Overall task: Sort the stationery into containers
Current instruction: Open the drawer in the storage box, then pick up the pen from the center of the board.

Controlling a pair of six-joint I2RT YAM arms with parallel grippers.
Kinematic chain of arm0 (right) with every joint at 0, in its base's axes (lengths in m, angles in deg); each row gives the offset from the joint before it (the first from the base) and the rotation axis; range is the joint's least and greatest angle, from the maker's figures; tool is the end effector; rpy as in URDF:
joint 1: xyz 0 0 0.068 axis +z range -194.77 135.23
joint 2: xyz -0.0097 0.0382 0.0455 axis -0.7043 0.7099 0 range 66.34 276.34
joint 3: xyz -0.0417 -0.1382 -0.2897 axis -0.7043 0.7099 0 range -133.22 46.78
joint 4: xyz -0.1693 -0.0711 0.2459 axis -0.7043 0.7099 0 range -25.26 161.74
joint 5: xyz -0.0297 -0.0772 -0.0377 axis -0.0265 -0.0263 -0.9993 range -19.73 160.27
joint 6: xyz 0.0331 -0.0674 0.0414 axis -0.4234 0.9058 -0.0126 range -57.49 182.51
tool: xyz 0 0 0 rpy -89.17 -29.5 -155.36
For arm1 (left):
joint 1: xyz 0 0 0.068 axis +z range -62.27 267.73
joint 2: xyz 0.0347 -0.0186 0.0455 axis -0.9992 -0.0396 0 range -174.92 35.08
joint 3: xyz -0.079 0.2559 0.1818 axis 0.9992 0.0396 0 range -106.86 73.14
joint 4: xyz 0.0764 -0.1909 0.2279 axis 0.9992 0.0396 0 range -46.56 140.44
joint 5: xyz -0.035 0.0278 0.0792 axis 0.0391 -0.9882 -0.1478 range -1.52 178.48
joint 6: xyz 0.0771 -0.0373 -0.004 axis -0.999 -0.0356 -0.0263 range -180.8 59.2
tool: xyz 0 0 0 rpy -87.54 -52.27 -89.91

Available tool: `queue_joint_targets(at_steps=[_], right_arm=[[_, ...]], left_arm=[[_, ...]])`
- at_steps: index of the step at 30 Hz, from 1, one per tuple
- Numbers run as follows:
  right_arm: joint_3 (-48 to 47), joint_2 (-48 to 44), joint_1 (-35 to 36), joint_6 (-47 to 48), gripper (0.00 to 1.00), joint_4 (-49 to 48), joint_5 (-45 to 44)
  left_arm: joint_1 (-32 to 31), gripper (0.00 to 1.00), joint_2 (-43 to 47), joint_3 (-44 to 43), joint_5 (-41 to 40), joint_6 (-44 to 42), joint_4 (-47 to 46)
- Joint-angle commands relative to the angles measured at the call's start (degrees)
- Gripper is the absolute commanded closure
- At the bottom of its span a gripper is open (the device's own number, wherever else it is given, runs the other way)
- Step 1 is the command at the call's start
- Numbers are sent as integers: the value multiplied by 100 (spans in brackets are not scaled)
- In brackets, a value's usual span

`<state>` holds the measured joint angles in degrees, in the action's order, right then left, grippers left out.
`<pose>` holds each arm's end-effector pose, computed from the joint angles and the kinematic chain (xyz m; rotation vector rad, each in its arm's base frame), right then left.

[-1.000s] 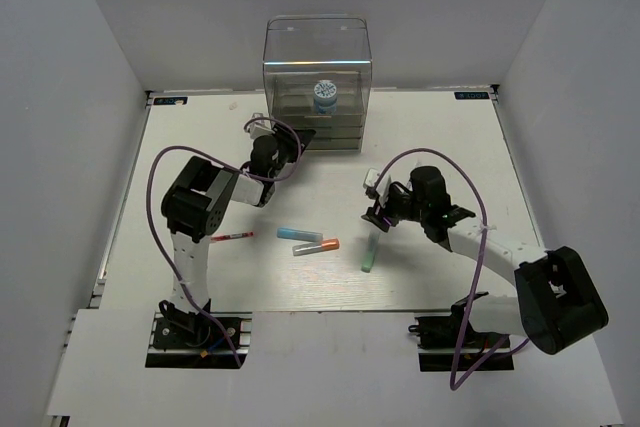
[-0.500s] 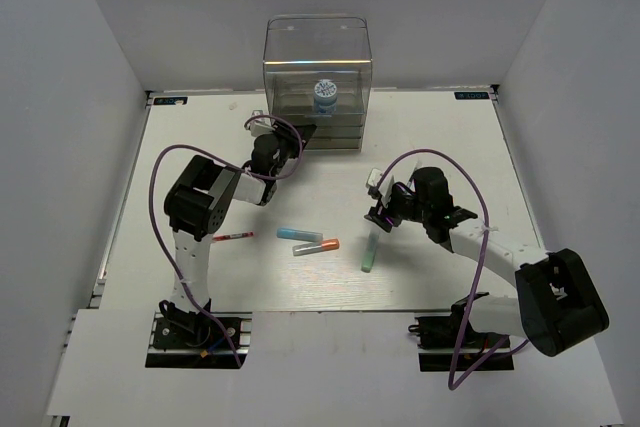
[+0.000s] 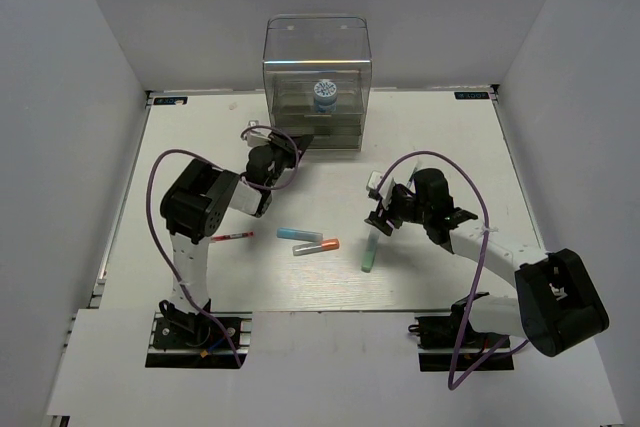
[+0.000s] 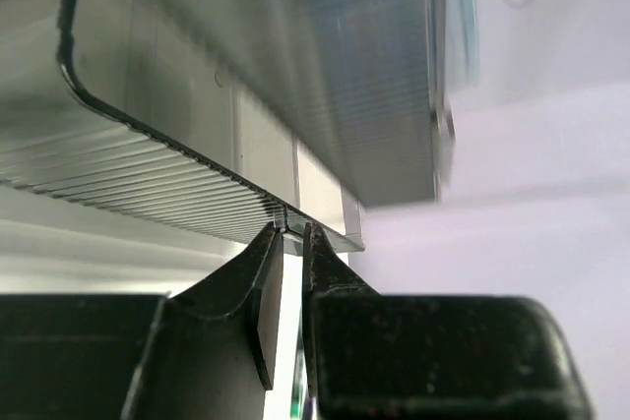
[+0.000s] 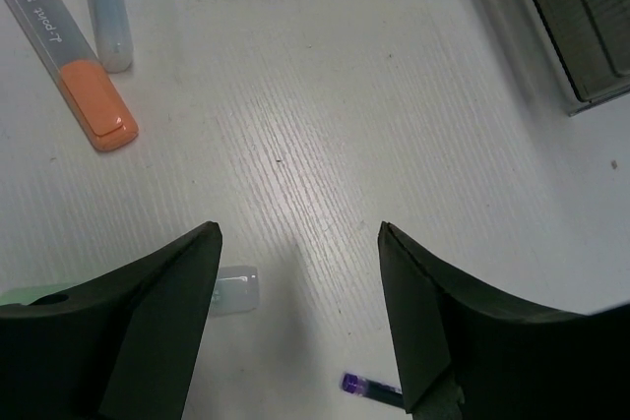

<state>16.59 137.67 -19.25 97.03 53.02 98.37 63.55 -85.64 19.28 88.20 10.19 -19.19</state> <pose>0.2567 0.1621 0.1965 -1.2676 1.6029 0.4119 0.4573 -0.2049 0.1285 -0.7201 1.6534 -1.2336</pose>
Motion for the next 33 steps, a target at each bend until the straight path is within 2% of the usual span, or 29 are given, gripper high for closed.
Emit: queue_joint_targets(at_steps=[1, 8, 9, 10, 11, 12, 13, 14, 15, 17, 19, 22, 25, 26, 28, 29, 31, 33], right_arm=[[-13, -31, -21, 133, 29, -5, 169], [-153, -5, -12, 861, 21, 520, 679], [-179, 4, -38, 1072, 21, 574, 793], [-223, -5, -12, 1309, 19, 662, 933], [-258, 21, -38, 1468, 19, 1020, 1021], [-328, 30, -21, 1670, 19, 1162, 1188], [-442, 39, -29, 2551, 19, 1460, 1407], [-487, 74, -29, 2907, 19, 2211, 1513], [-618, 109, -29, 3833, 19, 2427, 1662], [-715, 223, -12, 4359, 21, 3173, 1761], [-961, 459, -29, 4984, 24, 3587, 1813], [-1287, 767, -21, 5764, 30, 4256, 1787], [-1559, 1066, -21, 7002, 34, 4854, 1630], [-1603, 1137, -12, 7224, 36, 5264, 1594], [-1769, 1409, -3, 7715, 38, 5382, 1454], [-1797, 1523, -20, 7797, 38, 5461, 1409], [-1937, 1708, 32, 8050, 38, 5575, 1287], [-2025, 1962, 50, 8245, 38, 5724, 1112]], left_arm=[[-42, 100, 558, 603, 168, -199, -162], [-95, 99, 691, 826, 431, -260, 92], [-95, 91, 691, 695, 493, -260, 189], [-95, 79, 691, 641, 554, -260, 338], [-95, 62, 691, 588, 555, -312, 400], [-95, 54, 743, 588, 555, -365, 401], [-95, 45, 813, 527, 607, -366, 540], [-95, 33, 814, 526, 607, -418, 594], [-95, 28, 979, 526, 694, -471, 646], [-95, 14, 1164, 596, 695, -611, 927], [-43, 11, 1488, 693, 695, -787, 1268], [-42, 11, 1867, 843, 695, -1094, 1682], [10, 6, 2334, 459, 826, -1314, 3155], [10, 6, 2456, 273, 827, -1367, 4309], [10, 6, 2510, -165, 775, -1656, 5336], [10, 5, 2606, -255, 635, -1710, 6106], [-42, 1, 2782, -422, 573, -1710, 7013], [-42, 1, 2783, -720, 432, -1562, 7753]])
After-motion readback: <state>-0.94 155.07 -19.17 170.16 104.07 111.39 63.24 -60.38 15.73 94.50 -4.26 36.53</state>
